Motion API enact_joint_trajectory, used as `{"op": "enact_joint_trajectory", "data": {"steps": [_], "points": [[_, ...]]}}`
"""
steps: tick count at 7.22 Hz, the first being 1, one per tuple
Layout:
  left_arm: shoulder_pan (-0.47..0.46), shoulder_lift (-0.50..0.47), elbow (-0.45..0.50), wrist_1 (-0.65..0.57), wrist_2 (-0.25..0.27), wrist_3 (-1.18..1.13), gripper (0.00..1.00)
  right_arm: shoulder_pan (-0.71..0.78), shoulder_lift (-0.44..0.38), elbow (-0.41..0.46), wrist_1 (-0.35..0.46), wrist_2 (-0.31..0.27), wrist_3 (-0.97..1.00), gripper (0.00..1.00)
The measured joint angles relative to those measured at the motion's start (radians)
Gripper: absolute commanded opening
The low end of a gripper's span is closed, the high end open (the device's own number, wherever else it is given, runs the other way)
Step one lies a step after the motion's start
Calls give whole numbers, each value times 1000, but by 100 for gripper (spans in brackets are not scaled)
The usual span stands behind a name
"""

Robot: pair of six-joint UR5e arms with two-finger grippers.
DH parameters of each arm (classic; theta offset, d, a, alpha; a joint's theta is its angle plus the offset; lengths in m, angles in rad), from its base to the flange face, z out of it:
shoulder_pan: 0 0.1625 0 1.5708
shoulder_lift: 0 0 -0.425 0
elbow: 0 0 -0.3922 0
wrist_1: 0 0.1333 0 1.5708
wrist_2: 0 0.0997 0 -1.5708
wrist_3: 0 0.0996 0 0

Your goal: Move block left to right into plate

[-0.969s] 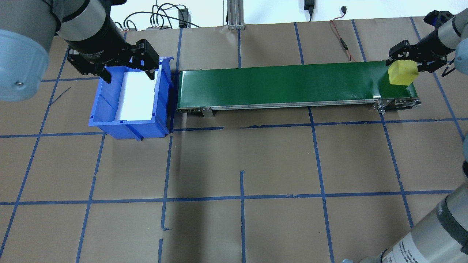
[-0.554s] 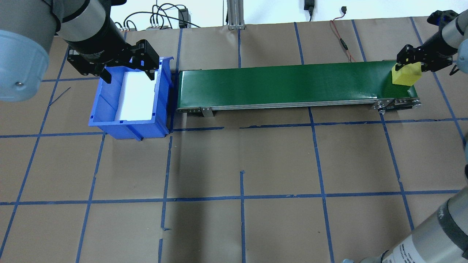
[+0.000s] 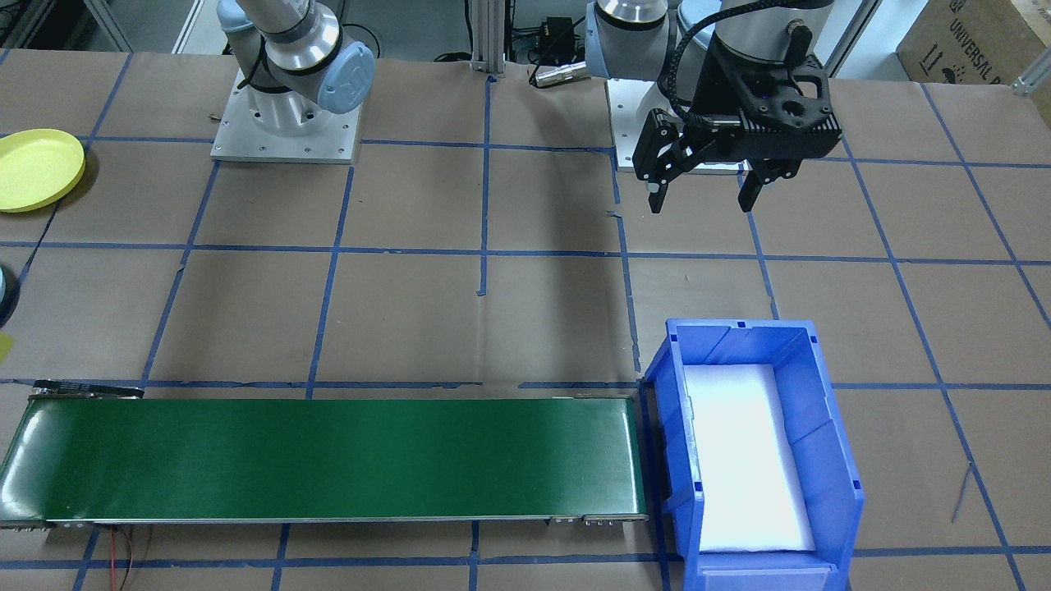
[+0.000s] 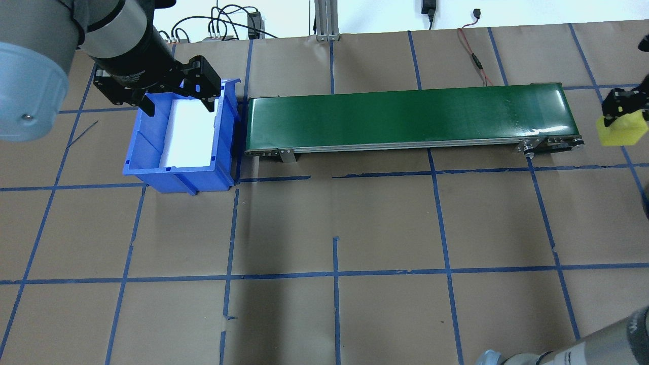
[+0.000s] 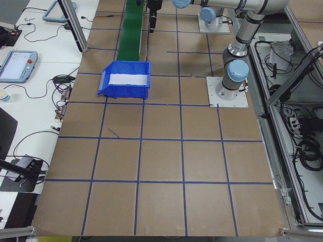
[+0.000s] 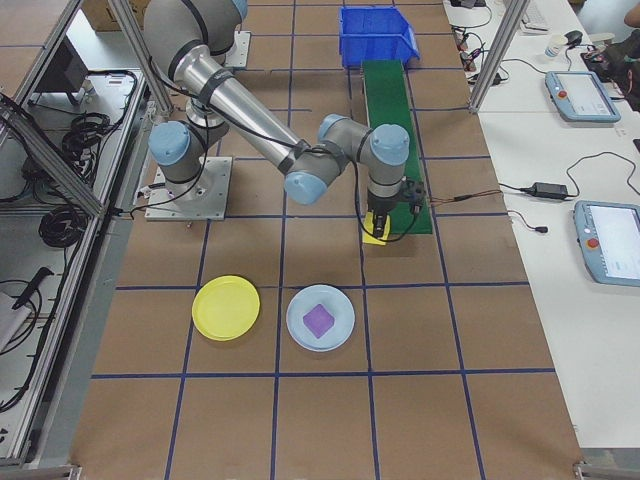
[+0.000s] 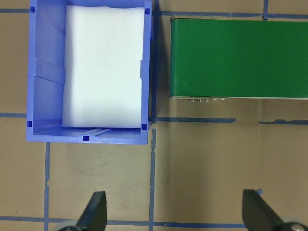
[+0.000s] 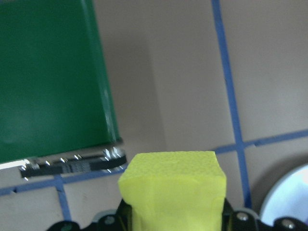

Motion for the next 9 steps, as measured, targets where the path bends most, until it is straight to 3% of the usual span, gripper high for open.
{"op": "enact_joint_trajectory", "data": {"steps": [4,6,7,9], "points": [[0,0,-1,0,0,0,100,-455,-209,270,59,-22,-332,26],[0,1,-2,-2,0,0,100,-654,-223,332,109,-24,-432,28],[0,1,-3,-3,0,0,100,-694,-214,346,114,-27,-448,35],[0,1,-3,-3,0,0,100,-716,-164,352,43,-51,-454,100]]}}
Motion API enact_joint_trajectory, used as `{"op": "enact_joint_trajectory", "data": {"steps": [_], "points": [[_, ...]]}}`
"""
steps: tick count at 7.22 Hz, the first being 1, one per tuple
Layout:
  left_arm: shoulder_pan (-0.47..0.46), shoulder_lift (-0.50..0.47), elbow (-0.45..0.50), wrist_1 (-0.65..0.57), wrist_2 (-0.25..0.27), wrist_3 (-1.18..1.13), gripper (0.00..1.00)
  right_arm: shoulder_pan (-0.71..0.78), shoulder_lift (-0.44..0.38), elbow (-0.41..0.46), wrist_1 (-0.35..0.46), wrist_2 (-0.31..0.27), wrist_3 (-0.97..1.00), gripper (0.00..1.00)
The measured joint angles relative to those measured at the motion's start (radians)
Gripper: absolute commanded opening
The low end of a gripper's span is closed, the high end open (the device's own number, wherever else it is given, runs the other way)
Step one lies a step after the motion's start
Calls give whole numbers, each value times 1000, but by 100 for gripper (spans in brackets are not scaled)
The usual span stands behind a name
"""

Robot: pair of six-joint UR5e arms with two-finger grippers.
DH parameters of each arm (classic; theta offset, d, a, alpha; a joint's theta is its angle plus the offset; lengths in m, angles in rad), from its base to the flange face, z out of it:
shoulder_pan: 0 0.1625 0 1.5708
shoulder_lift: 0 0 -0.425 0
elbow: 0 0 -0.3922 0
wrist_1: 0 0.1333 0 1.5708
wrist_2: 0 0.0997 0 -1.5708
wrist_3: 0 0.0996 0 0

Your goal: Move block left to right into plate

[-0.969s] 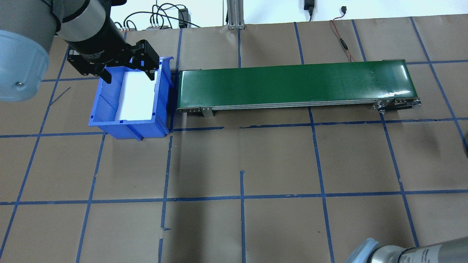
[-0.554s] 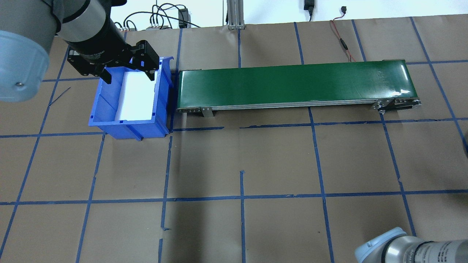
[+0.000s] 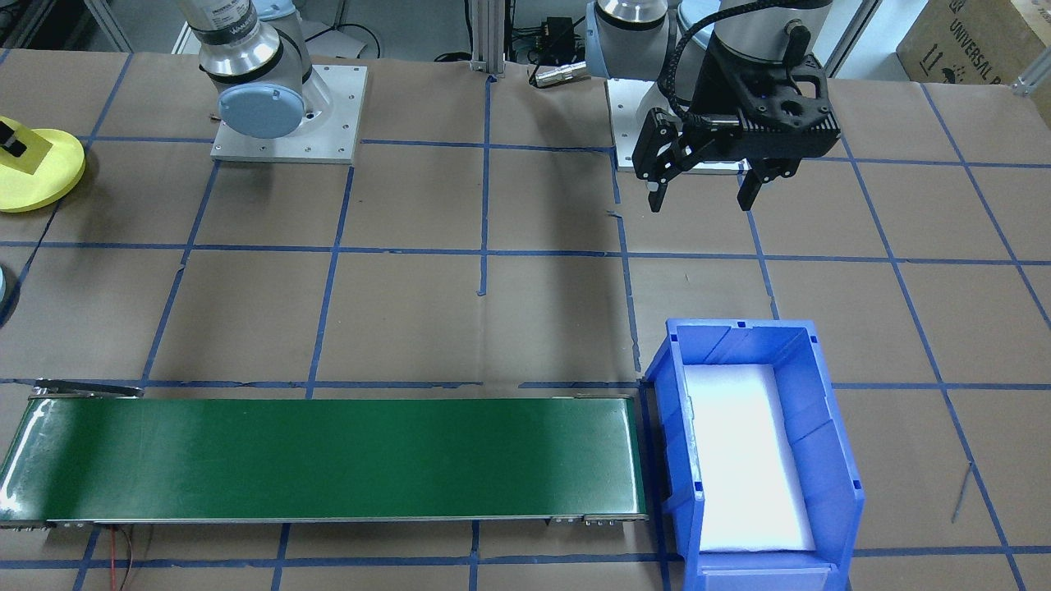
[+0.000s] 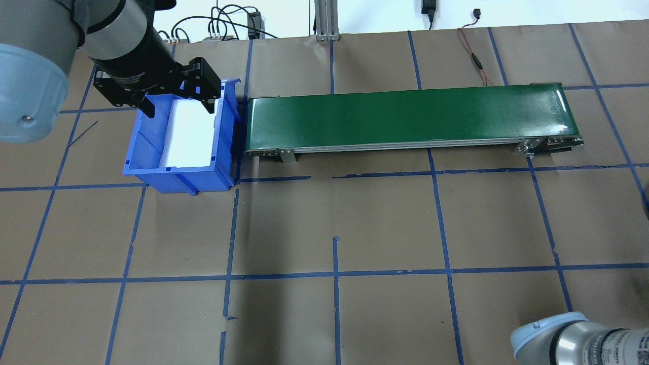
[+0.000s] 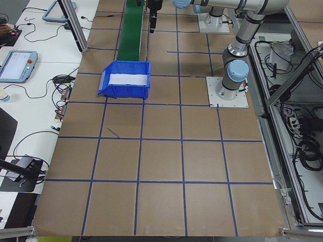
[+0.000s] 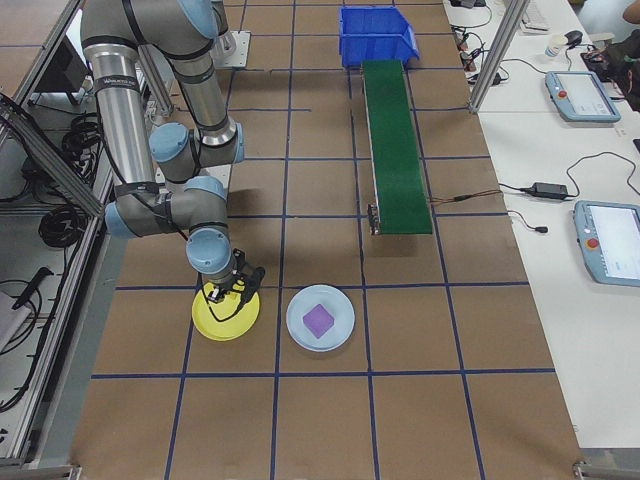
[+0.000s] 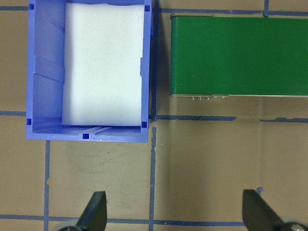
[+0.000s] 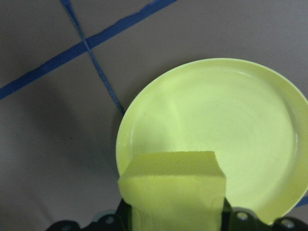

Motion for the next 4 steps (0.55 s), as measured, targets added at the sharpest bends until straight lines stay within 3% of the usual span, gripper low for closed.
{"op": "enact_joint_trajectory", "data": {"steps": [2,4], "points": [[0,0,-1,0,0,0,100,0,40,2,-82,-3,28,100],[0,0,1,0,0,0,100,74,22,-6,-65,-34,131,100]]}}
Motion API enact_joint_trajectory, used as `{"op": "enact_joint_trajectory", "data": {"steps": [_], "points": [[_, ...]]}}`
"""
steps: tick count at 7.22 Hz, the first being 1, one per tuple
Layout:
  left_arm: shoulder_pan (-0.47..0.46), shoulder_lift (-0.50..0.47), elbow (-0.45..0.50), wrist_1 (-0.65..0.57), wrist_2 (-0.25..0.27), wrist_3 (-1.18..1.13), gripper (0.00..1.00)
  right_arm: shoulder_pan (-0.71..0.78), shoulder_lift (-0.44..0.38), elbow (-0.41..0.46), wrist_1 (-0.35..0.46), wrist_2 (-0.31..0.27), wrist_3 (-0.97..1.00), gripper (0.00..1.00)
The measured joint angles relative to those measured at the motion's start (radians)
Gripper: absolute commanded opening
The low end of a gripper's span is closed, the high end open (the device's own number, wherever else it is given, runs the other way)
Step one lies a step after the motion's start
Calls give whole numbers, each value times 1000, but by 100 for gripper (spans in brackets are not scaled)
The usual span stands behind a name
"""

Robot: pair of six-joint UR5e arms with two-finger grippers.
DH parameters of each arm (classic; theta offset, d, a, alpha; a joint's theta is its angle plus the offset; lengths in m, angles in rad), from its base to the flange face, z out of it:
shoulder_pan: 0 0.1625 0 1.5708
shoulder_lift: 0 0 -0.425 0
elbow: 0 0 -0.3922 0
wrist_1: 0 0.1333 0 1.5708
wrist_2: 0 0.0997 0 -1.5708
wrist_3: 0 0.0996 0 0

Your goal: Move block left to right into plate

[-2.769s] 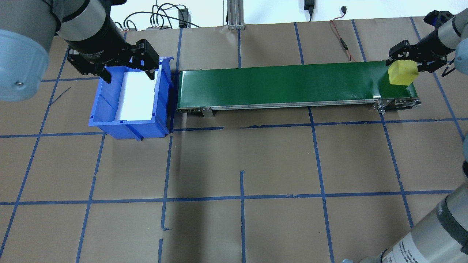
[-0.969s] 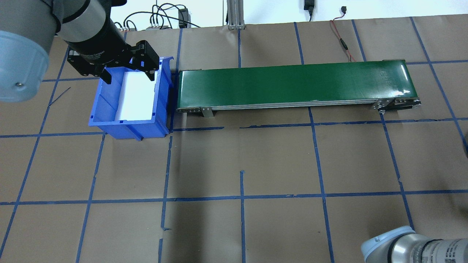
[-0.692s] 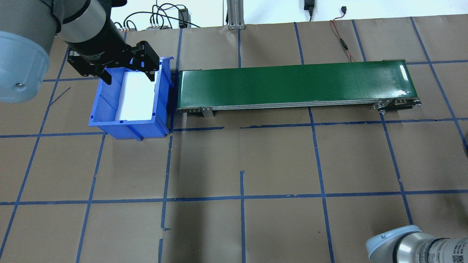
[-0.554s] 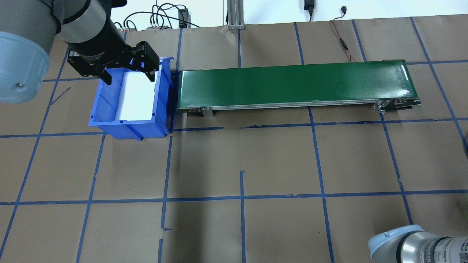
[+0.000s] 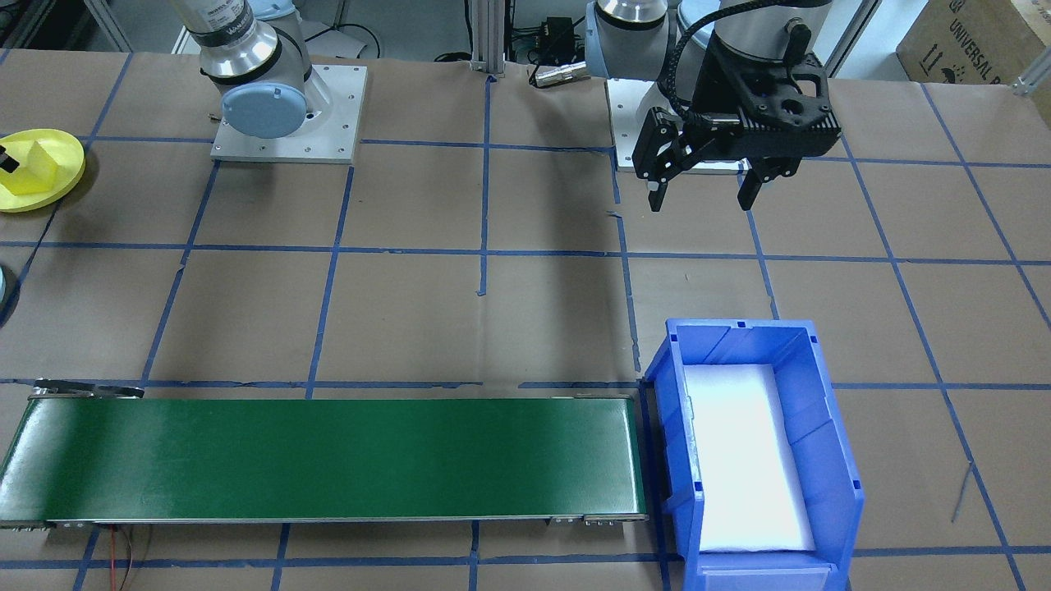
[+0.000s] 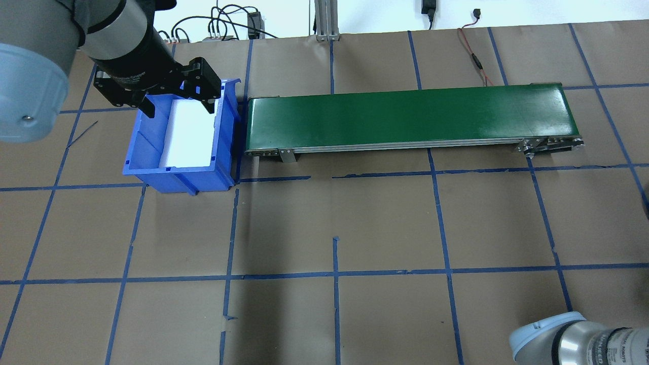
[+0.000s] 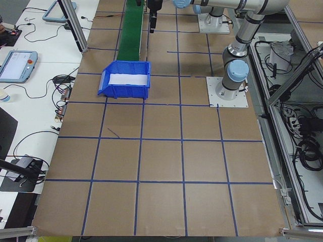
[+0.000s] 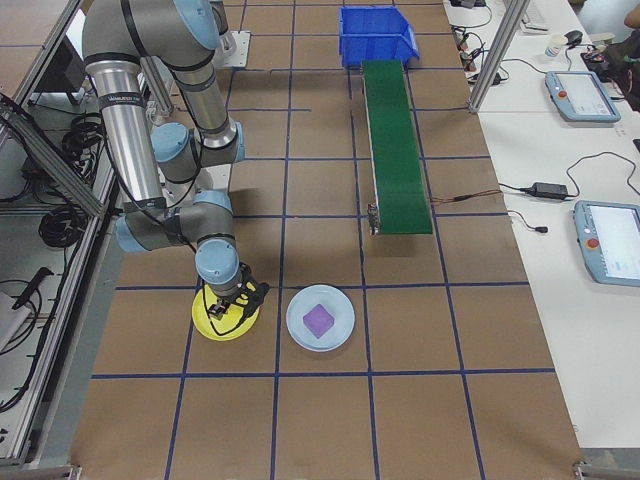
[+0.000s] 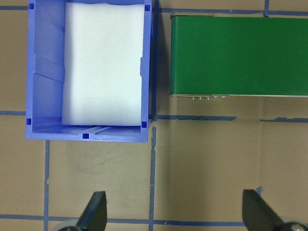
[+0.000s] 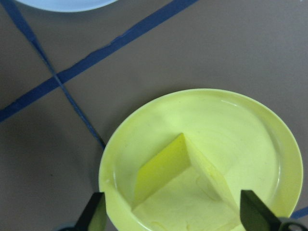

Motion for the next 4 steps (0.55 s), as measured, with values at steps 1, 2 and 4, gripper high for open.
{"op": "enact_joint_trajectory", "data": {"steps": [1,2,4], "points": [[0,0,1,0,0,0,100,118,-46,-29,57,-54,89,100],[0,0,1,0,0,0,100,251,-104,-93,167,-95,197,100],[-1,0,2,0,0,0,100,470,-164,-235,453,-108,450,100]]}}
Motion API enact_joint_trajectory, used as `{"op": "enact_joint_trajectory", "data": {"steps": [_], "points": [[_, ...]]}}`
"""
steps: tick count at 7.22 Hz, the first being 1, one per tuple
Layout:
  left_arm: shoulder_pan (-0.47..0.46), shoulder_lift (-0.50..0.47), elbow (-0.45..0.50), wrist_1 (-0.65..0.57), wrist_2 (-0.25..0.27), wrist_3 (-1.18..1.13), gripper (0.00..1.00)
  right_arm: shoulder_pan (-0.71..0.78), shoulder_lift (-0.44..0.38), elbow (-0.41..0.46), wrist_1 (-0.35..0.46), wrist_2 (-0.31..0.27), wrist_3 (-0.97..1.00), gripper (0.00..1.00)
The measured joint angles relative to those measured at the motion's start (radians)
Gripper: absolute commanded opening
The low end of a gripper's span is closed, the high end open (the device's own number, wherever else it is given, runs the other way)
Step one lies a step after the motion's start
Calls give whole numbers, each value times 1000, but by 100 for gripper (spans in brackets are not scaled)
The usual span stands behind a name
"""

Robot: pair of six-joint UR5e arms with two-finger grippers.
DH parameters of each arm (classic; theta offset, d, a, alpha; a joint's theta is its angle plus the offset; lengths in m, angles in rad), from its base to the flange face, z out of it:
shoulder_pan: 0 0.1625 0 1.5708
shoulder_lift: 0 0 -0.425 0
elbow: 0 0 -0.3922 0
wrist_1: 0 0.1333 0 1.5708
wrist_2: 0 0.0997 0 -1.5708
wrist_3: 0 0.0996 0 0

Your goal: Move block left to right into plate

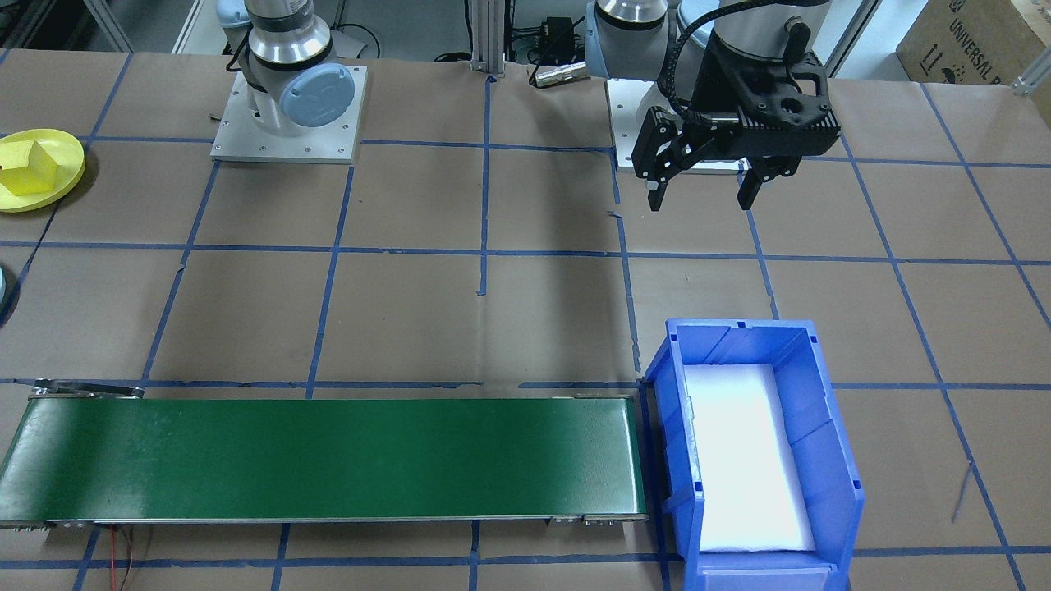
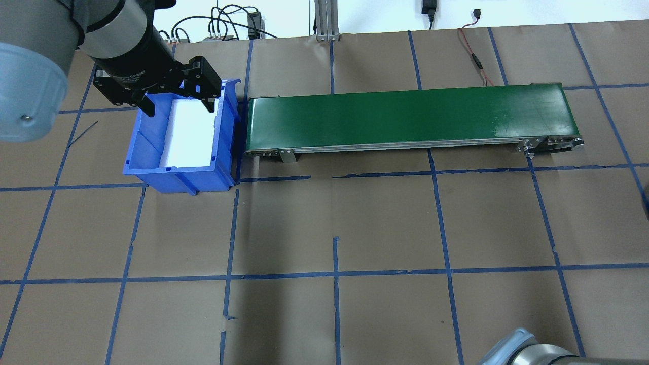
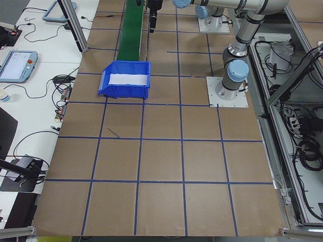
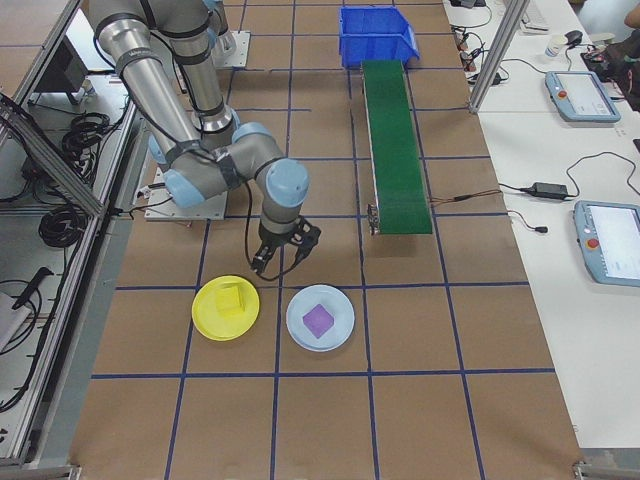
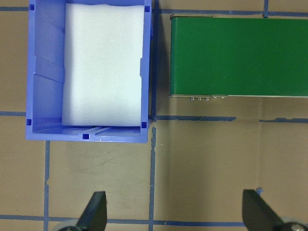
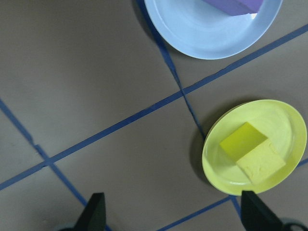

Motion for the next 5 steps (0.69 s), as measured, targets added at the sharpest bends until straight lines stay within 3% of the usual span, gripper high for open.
{"op": "enact_joint_trajectory", "data": {"steps": [2,5], "points": [[0,0,0,0,0,0,100,233,-35,-96,100,8,115,100],[0,0,0,0,-2,-1,100,579,-27,-277,155,101,231,100]]}}
